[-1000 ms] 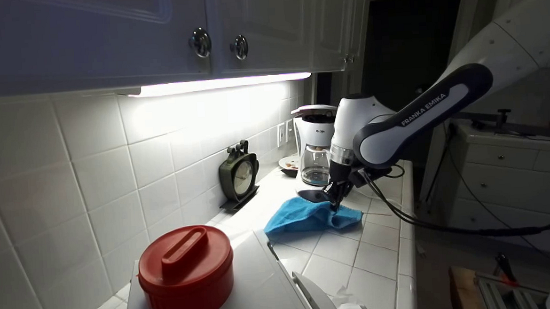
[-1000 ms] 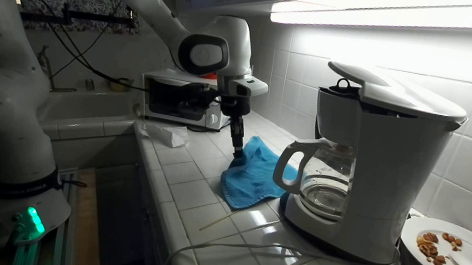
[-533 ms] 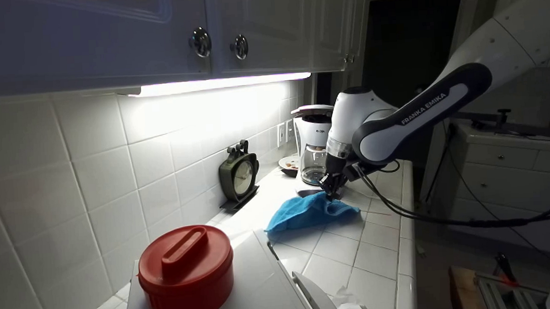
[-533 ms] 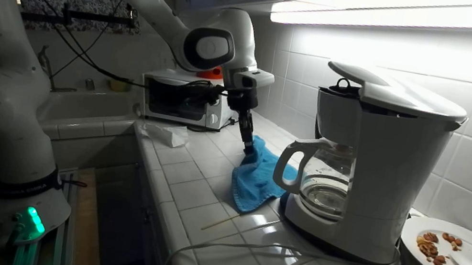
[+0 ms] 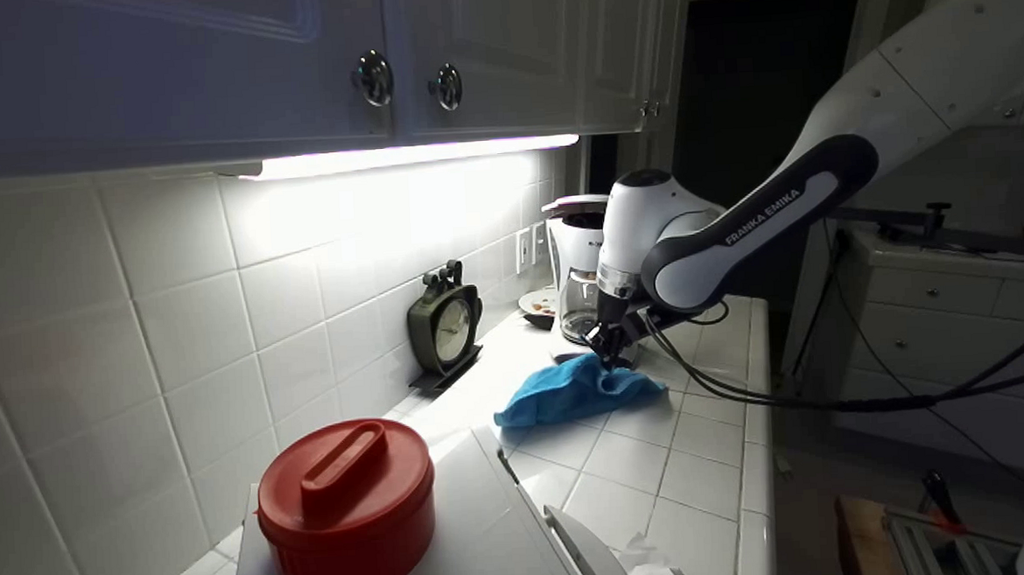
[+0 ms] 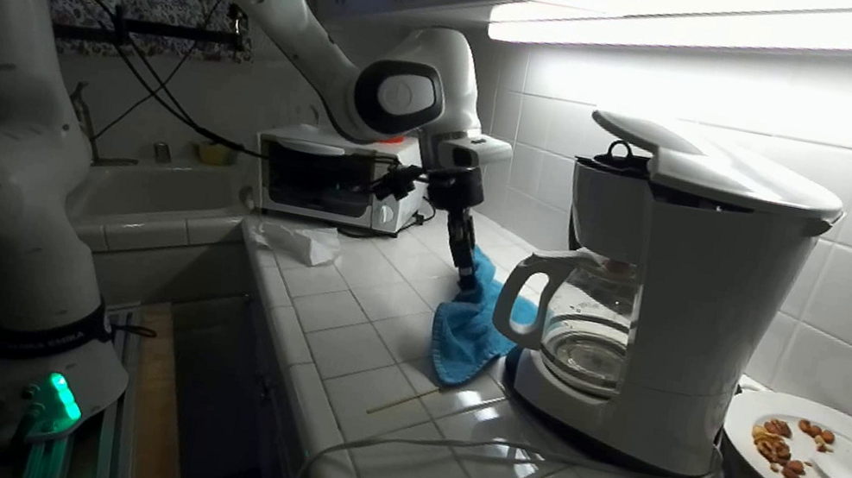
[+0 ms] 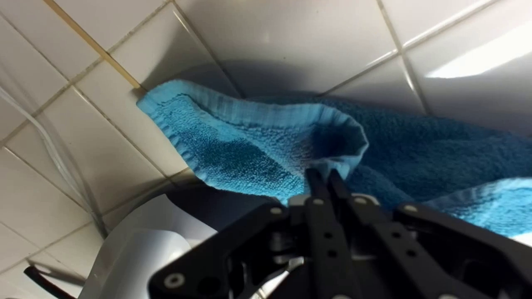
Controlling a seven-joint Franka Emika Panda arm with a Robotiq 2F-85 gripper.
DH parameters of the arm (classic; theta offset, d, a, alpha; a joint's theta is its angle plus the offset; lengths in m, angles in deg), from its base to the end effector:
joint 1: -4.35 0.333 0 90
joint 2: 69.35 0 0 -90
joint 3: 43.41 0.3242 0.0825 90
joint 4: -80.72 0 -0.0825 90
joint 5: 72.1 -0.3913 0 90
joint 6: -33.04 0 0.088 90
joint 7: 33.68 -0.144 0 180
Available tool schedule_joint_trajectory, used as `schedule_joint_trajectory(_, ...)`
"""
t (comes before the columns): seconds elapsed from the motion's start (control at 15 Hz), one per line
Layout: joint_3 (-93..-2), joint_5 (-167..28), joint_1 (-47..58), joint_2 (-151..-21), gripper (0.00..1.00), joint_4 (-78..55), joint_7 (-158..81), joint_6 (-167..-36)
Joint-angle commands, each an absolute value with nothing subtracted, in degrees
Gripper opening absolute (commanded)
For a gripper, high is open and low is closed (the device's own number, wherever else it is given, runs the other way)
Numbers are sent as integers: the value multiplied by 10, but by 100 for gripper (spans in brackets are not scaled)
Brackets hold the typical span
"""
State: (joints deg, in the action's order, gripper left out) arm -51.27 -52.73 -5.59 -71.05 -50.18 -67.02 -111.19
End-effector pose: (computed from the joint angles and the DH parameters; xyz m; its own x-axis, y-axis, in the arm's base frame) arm 0.5240 -0.1727 0.3279 0.7824 -0.5584 0.2758 -0.6037 -0.7888 0.1154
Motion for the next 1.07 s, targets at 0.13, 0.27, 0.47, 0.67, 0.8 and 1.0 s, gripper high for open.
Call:
schedule_joint_trajectory(0.13,-532,-482,-42,-758,4,-462,-742,-1142)
schedule_joint_trajectory(0.27,-539,-470,-36,-772,4,-452,-761,-1150)
schedule_joint_trajectory(0.47,-552,-453,-26,-793,6,-434,-787,-1156)
schedule_joint_trajectory(0.67,-565,-442,-14,-810,7,-420,-806,-1163)
schedule_joint_trajectory(0.8,-572,-438,-5,-814,32,-416,-818,-1170)
schedule_joint_trajectory(1.0,-582,-408,15,-795,48,-425,-845,-1192)
